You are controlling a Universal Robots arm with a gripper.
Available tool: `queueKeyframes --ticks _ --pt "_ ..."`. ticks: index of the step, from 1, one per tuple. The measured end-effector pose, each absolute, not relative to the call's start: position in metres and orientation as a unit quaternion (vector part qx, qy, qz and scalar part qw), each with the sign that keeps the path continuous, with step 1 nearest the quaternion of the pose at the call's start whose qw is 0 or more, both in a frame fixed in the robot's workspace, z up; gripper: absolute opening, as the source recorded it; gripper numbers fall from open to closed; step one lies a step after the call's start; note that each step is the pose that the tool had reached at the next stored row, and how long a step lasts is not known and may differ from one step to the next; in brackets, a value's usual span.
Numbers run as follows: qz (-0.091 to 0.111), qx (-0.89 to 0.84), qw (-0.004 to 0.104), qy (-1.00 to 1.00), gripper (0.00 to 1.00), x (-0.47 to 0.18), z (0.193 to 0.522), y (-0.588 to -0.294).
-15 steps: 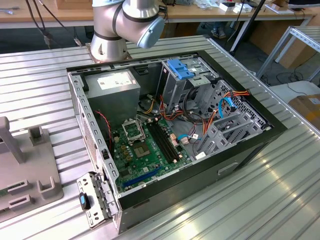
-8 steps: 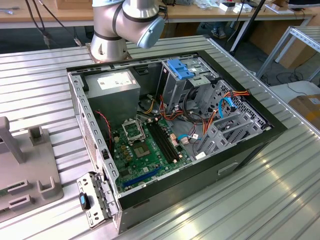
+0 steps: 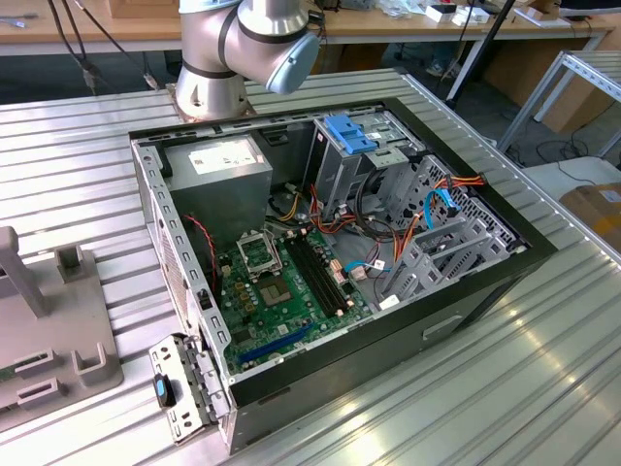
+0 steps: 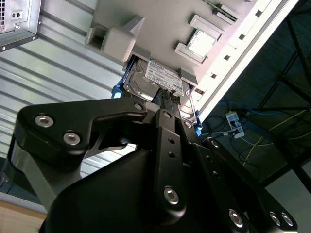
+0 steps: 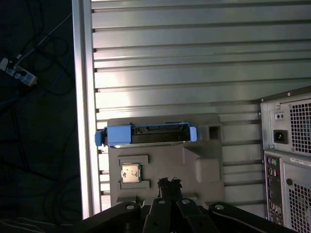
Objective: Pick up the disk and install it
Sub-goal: 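Reach for the disk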
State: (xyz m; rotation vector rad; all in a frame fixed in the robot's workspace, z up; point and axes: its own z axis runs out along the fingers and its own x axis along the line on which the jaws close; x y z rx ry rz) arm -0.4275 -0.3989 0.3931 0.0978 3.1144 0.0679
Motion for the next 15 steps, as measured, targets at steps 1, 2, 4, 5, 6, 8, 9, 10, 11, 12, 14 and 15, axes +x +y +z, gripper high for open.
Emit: queueKeyframes --ticks 1,2,4,5,6,8,9,10,11,12,14,15 --pt "0.022 0.031 0.012 0.999 0.11 -0.427 0.393 -0.399" --pt "0.022 0.031 0.012 0.999 0.11 -0.427 0.393 -0.399" --pt "0.022 0.031 0.012 0.999 0.11 -0.428 0.393 -0.399" --pt "0.022 0.031 0.012 0.999 0.11 -0.429 0.393 -0.399" --pt "0.022 0.031 0.012 0.999 0.11 -0.431 0.393 -0.399" --pt "0.022 0.031 0.012 0.999 0.11 -0.434 0.393 -0.399" --pt "0.022 0.031 0.012 0.999 0.11 -0.438 0.393 -0.398" --pt "0.022 0.031 0.012 0.999 0.11 -0.440 0.393 -0.397" --pt "0.022 0.031 0.013 0.999 0.11 -0.441 0.393 -0.395" --pt "0.022 0.031 0.012 0.999 0.11 -0.442 0.393 -0.394" --pt "0.022 0.031 0.013 0.999 0.11 -0.443 0.393 -0.392" --pt "0.022 0.031 0.012 0.999 0.11 -0.445 0.393 -0.390"
